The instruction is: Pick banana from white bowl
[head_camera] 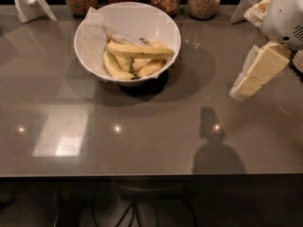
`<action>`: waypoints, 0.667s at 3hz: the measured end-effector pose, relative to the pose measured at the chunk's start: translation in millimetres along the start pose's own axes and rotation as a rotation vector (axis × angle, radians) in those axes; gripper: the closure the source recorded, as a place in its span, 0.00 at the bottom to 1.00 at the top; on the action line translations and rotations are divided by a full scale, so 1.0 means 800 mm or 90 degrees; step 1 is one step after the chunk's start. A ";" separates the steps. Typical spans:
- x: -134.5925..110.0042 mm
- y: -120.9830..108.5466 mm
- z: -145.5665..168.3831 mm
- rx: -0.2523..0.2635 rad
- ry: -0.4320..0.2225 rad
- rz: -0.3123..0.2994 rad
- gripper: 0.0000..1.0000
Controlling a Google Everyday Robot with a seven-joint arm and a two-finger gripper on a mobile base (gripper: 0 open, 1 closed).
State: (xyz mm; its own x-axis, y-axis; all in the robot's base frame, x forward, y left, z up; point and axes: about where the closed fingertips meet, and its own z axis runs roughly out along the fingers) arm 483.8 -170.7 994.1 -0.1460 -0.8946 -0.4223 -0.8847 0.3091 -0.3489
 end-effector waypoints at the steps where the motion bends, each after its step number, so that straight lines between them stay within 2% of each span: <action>1: -0.052 -0.021 0.030 0.025 -0.094 -0.017 0.00; 2: -0.097 -0.039 0.063 0.032 -0.150 -0.034 0.00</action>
Offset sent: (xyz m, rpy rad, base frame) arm 0.0992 0.1176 -0.0029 0.2562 -0.1847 0.1625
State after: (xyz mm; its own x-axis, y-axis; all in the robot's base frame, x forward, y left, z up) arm 545.3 -94.4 995.5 0.0136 -0.8120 -0.5835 -0.8646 0.2836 -0.4147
